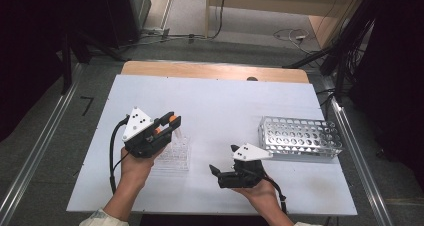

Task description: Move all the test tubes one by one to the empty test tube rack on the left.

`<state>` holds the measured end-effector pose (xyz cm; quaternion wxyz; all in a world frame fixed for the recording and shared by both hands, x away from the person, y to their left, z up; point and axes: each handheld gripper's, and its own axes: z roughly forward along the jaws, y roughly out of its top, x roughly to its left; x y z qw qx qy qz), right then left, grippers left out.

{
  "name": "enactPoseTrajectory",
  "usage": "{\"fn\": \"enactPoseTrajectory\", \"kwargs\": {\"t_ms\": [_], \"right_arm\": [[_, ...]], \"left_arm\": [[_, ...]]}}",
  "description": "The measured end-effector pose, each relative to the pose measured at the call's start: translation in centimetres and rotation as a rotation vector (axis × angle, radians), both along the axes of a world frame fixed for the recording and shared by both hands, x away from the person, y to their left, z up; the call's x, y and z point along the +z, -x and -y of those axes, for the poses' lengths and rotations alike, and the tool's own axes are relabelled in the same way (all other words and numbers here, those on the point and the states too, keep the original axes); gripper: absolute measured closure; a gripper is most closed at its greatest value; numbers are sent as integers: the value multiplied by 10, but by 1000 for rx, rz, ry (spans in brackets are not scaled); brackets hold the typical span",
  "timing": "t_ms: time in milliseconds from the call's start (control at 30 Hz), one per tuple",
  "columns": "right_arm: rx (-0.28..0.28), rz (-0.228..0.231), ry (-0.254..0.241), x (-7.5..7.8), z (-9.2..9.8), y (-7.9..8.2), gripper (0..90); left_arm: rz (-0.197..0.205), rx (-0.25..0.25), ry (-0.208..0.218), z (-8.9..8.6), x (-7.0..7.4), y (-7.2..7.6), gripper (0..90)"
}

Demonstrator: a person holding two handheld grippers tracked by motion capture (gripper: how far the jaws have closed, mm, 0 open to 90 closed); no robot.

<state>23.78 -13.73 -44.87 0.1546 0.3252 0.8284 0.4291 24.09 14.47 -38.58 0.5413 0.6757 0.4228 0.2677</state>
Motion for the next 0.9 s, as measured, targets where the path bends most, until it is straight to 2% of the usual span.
{"fn": "enactPoseTrajectory", "kwargs": {"t_ms": [133, 267, 600, 800, 900], "right_arm": [[0, 1, -1, 0, 0, 0, 85], [-5, 1, 1, 0, 0, -1, 84], [-6, 2, 1, 0, 1, -1, 85], [-5, 2, 2, 0, 1, -1, 85], [-6, 2, 3, 0, 2, -1, 85]], "left_arm": [[-20, 12, -21, -1, -7, -3, 707], [-33, 30, -61, 1, -14, -5, 707], [-102, 36, -103, 4, -40, -9, 705], [-83, 49, -132, 7, -41, -7, 686], [-85, 45, -123, 5, -41, -7, 640]]}}
